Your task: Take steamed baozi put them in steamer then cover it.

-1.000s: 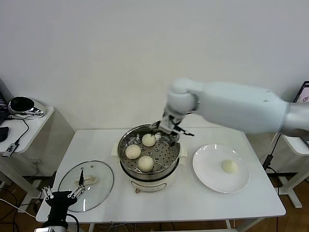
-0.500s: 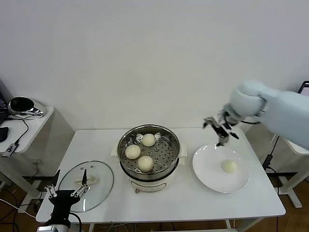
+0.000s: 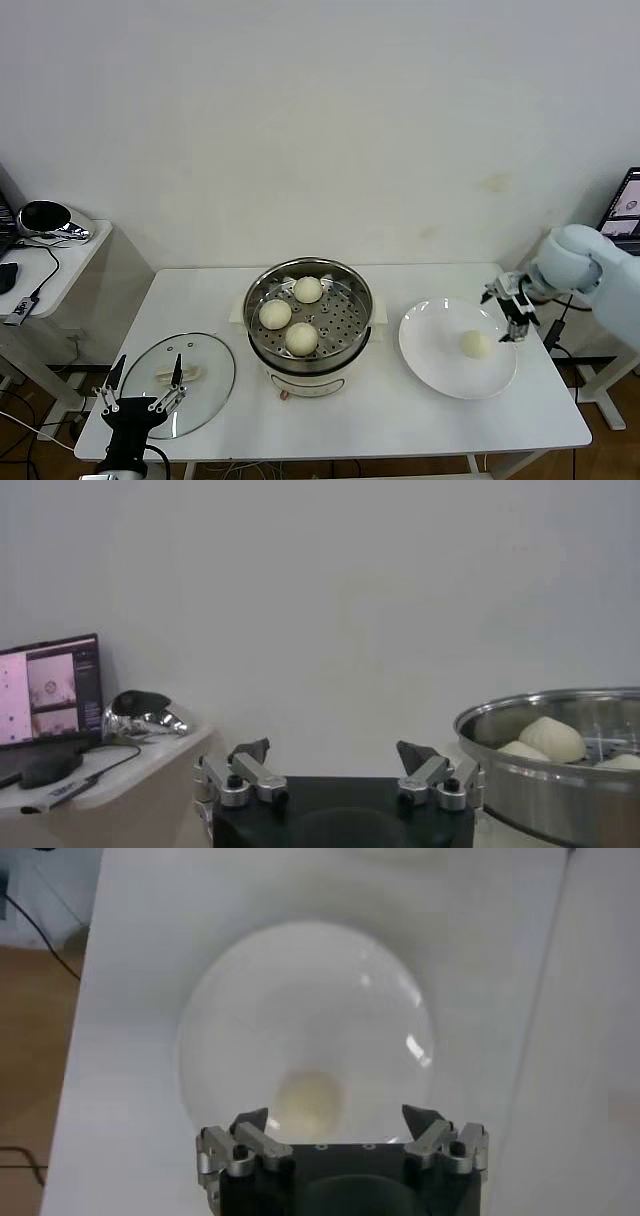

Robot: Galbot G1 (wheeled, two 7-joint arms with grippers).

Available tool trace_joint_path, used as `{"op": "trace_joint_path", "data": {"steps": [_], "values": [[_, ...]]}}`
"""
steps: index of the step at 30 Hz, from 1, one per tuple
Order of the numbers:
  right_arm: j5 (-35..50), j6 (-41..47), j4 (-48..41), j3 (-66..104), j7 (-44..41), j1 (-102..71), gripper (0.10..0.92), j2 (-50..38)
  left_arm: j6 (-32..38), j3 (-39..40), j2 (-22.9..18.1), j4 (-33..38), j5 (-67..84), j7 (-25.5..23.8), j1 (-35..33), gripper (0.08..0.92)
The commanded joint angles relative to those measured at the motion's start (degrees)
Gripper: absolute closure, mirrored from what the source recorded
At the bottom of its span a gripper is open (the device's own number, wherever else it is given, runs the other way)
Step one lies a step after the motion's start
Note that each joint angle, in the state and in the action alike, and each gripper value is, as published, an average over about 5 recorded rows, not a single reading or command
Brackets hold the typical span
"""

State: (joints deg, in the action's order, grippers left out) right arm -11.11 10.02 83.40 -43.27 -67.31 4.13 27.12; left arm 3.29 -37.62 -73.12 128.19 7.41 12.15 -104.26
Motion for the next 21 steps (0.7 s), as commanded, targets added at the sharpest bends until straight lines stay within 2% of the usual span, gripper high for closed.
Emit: {"op": "trace_joint_path", "data": {"steps": [1, 9, 21], "values": [[-7.7, -2.2, -11.5, 14.7, 0.8, -16.2, 0.203, 4.5, 0.0, -0.5, -0.2, 0.6, -0.2, 0.0, -0.8, 0.177], [-8.1, -3.4, -19.4, 17.1, 1.5, -17.2, 0.203, 12.9, 0.0, -1.1, -0.7, 1.0, -0.5, 0.0, -1.8, 0.177], [-10.5, -3.3, -25.5, 17.1, 1.5, -16.1, 0.204, 18.1, 0.1, -1.3, -1.0, 0.5, -0.4, 0.1, -1.7, 0.177]]}}
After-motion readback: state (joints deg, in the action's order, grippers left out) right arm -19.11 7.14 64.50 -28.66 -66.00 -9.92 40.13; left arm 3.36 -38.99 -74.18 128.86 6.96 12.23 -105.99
